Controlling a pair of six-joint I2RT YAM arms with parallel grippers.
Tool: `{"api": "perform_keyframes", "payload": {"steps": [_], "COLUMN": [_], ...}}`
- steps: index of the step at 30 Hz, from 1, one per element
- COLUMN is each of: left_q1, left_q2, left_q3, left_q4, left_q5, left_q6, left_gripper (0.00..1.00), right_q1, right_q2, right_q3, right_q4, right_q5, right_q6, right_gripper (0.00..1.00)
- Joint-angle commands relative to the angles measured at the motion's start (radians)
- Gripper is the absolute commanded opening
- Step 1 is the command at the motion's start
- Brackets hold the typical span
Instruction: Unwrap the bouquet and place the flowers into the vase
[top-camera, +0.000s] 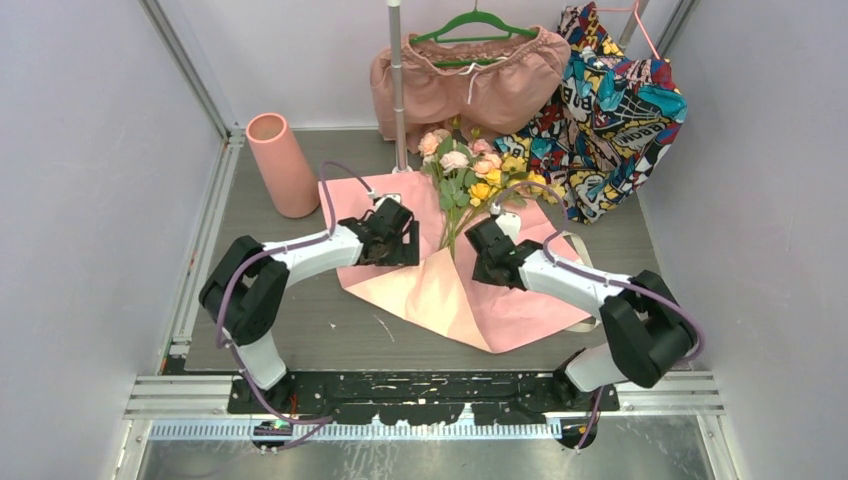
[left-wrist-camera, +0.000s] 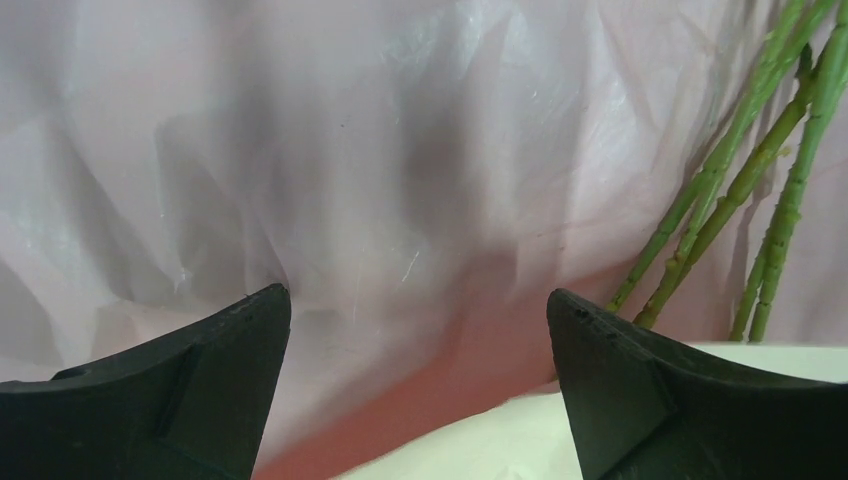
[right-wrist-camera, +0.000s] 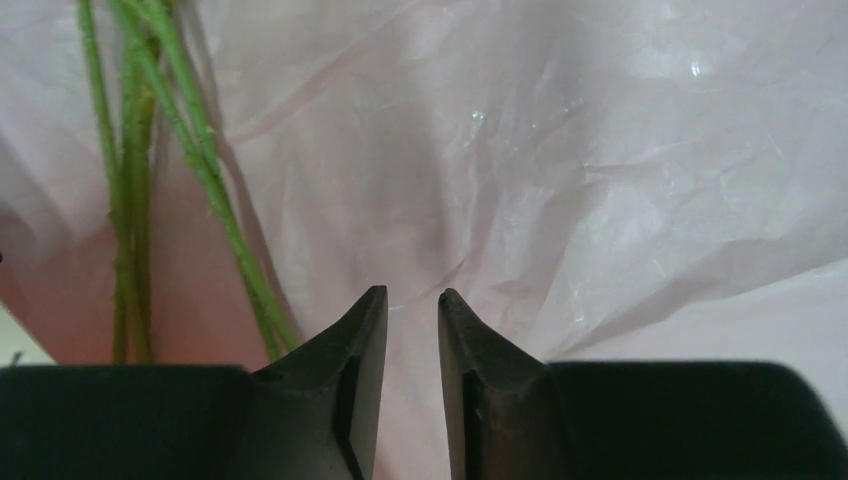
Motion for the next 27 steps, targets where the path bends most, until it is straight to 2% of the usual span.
{"api": "perform_keyframes", "payload": {"steps": [1,8,19,27], "left_q1": [0.006,0.004,0.006,0.006], "left_q2": [0.025,0.081,0.223,0.211], "left_q3": [0.021,0.049,0.159,0.157], "left_q4": [0.016,0.03,0.049,0.042], "left_q5": [0.056,0.076,0.097,0.095], "left_q6": [-0.031,-0.042,-0.046,-0.044], "left_gripper": [1.0,1.0,1.0,1.0], "right_q1": [-0.018,-0.054,-0.174,-0.21], "right_q2": [0.059,0.187,0.43,0.422], "right_q3": [0.018,0.034,0.128,0.202], "right_q4": [0.018,0.04,0.131,0.074], "right_q5": [0.019,0.015,-0.128,-0.126], "right_q6": [0.063,0.072,0.028,-0.006], "right_gripper": [0.28,0.13,0.05,0.01]}}
